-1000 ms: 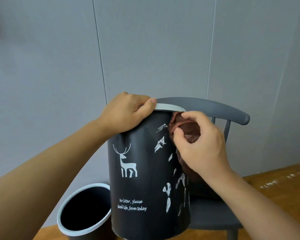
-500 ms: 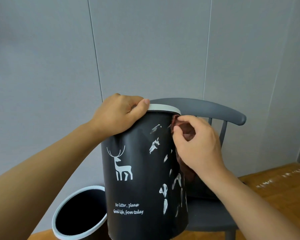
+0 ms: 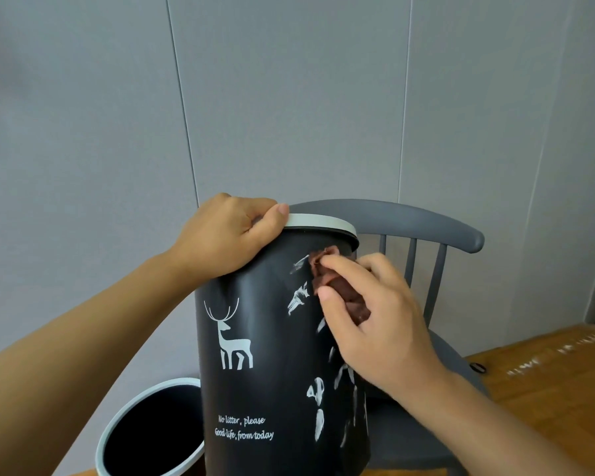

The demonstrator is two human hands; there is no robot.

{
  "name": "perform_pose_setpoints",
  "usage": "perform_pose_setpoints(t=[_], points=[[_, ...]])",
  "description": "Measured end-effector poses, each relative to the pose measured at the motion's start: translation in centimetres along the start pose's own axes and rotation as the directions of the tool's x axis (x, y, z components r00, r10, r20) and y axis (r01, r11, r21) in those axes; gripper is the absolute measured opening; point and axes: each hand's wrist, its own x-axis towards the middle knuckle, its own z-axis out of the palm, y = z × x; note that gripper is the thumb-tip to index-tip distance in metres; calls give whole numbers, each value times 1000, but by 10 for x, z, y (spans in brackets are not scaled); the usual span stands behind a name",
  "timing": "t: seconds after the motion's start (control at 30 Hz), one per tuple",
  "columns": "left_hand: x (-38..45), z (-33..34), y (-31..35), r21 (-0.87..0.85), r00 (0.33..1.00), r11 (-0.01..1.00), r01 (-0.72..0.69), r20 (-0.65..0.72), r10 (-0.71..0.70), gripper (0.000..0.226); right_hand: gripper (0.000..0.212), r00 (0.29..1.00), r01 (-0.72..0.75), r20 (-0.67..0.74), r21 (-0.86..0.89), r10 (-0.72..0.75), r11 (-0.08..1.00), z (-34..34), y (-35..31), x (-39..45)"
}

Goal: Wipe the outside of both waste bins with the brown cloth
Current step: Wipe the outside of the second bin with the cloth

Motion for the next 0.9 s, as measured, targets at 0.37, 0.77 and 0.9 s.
perform_pose_setpoints(t=[0.37, 0.77, 0.9], points=[[2, 1, 6, 3, 999, 1000, -20, 26, 20, 48, 26, 993, 121, 6, -18, -121, 992, -8, 0, 20], [4, 2, 9, 18, 998, 999, -50, 35, 49, 53, 26, 970, 239, 62, -74, -235, 968, -16, 3, 33], [5, 4, 10, 43, 998, 998, -43, 39, 41, 52, 26, 965, 248, 104, -42, -242, 968, -16, 3, 27]])
